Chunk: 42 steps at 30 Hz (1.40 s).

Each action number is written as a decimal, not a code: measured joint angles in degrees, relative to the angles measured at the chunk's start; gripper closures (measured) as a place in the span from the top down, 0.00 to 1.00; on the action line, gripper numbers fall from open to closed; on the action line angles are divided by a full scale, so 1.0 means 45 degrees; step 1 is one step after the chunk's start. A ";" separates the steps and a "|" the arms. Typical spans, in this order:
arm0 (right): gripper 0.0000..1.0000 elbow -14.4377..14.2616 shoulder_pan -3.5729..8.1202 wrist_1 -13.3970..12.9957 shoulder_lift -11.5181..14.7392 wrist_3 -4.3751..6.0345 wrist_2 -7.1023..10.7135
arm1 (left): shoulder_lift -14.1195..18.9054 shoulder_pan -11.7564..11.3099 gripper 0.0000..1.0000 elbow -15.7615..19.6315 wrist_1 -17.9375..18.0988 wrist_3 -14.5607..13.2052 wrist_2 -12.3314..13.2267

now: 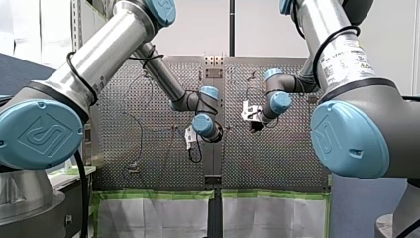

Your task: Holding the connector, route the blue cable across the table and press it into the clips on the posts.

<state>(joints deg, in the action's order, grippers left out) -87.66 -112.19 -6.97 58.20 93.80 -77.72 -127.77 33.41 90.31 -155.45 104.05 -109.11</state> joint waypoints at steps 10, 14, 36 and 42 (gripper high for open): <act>0.00 -0.0004 0.0201 -0.0063 -0.0042 0.0101 -0.0080 | -0.0056 -0.0317 0.00 -0.0107 0.0973 0.0150 0.0723; 0.00 -0.0003 0.0263 -0.0082 -0.0054 0.0113 -0.0097 | -0.0066 -0.0516 0.00 -0.0109 0.1219 0.0201 0.1023; 0.00 0.0227 0.0747 -0.0237 -0.0397 0.0112 -0.0080 | -0.0656 -0.1312 0.00 -0.0679 0.1346 0.0332 0.2474; 0.00 0.0325 0.0955 -0.0243 -0.0415 0.0116 -0.0113 | -0.1398 -0.1502 0.00 -0.1452 0.0826 0.0747 0.2565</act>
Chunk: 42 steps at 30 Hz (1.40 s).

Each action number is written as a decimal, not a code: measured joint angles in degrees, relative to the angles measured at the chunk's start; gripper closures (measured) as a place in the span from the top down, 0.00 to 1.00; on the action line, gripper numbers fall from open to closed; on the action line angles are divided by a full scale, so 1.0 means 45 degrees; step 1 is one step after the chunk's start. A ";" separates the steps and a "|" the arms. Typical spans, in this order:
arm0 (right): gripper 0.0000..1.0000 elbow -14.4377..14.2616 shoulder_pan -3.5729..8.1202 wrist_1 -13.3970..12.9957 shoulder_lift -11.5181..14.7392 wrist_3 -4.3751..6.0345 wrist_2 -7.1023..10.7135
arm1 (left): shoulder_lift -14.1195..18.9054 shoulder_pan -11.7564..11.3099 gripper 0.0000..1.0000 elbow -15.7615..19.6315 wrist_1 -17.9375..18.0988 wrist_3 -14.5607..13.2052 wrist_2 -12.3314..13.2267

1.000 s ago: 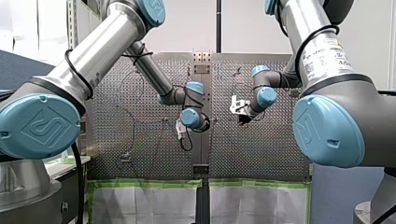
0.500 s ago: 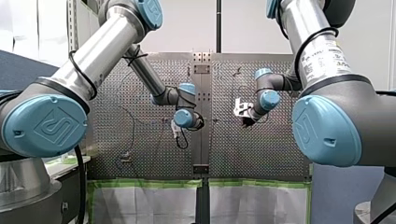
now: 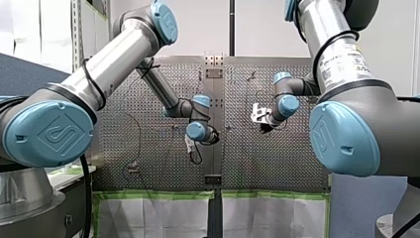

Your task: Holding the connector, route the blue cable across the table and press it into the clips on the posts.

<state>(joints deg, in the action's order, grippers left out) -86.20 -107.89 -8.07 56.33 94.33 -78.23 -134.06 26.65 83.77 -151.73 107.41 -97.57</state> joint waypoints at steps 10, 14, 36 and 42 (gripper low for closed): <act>0.00 0.0036 0.0461 -0.0067 -0.0043 0.0004 -0.0037 | -0.0192 -0.0688 0.00 -0.1064 -0.0464 0.0253 0.0259; 0.00 0.0057 0.0621 -0.0081 -0.0058 0.0030 -0.0038 | -0.0193 -0.0954 0.00 -0.1424 -0.0547 0.0226 0.0297; 0.00 0.0586 0.0830 -0.0083 -0.0082 0.0241 -0.0067 | -0.0183 -0.0818 0.13 -0.1544 -0.2350 -0.0482 -0.0517; 0.00 0.0589 0.0731 -0.0068 -0.0096 0.0123 -0.0029 | -0.0061 -0.0742 0.61 -0.1382 -0.2695 -0.0613 -0.0952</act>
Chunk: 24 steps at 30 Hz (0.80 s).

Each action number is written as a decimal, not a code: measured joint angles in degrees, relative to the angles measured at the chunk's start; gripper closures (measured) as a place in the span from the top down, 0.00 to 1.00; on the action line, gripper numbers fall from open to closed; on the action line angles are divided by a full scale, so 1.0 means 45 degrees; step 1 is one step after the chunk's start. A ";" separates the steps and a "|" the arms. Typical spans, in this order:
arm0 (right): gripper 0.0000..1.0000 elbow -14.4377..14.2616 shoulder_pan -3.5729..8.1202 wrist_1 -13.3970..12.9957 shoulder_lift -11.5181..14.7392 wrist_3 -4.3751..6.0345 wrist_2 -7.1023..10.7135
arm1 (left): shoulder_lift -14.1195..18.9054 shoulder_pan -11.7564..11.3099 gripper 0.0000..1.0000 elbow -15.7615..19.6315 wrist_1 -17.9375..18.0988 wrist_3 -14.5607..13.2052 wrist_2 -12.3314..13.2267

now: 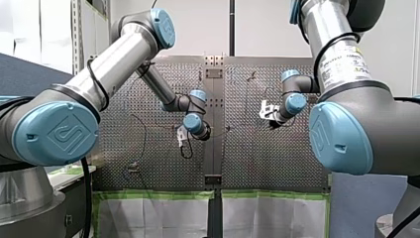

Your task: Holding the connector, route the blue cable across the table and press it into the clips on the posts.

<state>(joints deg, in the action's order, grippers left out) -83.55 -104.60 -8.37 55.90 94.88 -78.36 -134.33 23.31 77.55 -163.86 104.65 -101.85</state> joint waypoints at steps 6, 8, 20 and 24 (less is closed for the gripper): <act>0.00 -0.0001 -0.0074 0.0002 -0.0014 -0.0023 0.0000 | 0.0499 0.0091 0.64 0.0504 0.0398 0.0090 -0.0518; 0.00 0.0000 -0.0104 0.0003 -0.0019 -0.0028 0.0002 | 0.0708 0.0151 0.67 0.0712 0.0606 0.0134 -0.0570; 0.00 0.0000 -0.0366 0.0003 -0.0045 -0.0063 0.0045 | 0.2047 0.0882 1.00 0.2077 0.0383 -0.0315 -0.0991; 0.00 0.0000 -0.0428 0.0002 -0.0046 -0.0064 0.0105 | 0.2209 0.1146 1.00 0.2537 0.0231 -0.0394 -0.1423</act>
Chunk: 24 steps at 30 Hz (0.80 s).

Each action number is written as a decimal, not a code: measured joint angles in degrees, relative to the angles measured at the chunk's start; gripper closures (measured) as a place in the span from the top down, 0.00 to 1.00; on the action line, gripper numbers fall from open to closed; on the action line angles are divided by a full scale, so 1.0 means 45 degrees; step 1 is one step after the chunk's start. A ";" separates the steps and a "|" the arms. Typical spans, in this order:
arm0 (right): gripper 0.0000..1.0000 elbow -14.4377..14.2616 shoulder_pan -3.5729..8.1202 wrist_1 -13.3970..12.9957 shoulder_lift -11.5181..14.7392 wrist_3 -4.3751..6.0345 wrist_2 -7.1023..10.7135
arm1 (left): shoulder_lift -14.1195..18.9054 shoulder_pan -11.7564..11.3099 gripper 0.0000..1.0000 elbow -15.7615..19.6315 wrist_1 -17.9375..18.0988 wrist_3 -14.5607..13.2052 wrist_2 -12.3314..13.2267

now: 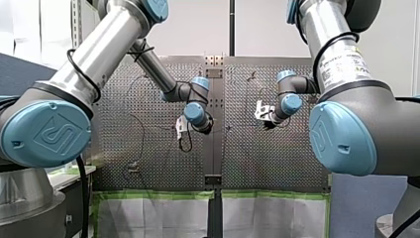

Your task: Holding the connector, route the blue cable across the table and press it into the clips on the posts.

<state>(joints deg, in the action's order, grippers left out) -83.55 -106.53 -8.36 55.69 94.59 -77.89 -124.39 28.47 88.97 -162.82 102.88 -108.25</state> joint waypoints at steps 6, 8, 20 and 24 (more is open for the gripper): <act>0.00 0.0002 -0.0069 0.0001 -0.0015 -0.0001 0.0019 | 0.0034 0.0520 1.00 0.0713 -0.0364 0.0048 -0.0572; 0.00 0.0002 -0.0097 0.0001 -0.0016 0.0000 0.0021 | 0.0035 0.0741 1.00 0.0941 -0.0415 0.0133 -0.0749; 0.00 0.0000 -0.0178 0.0019 -0.0019 0.0001 0.0059 | 0.0049 0.1956 1.00 0.1463 0.0306 0.0560 -0.0410; 0.00 0.0000 -0.0178 0.0033 -0.0020 0.0022 0.0060 | 0.0042 0.2321 1.00 0.1240 0.0744 0.0969 -0.0459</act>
<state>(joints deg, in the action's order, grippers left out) -83.55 -107.33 -8.22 55.60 94.69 -77.62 -124.20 38.91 94.55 -159.47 107.24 -110.32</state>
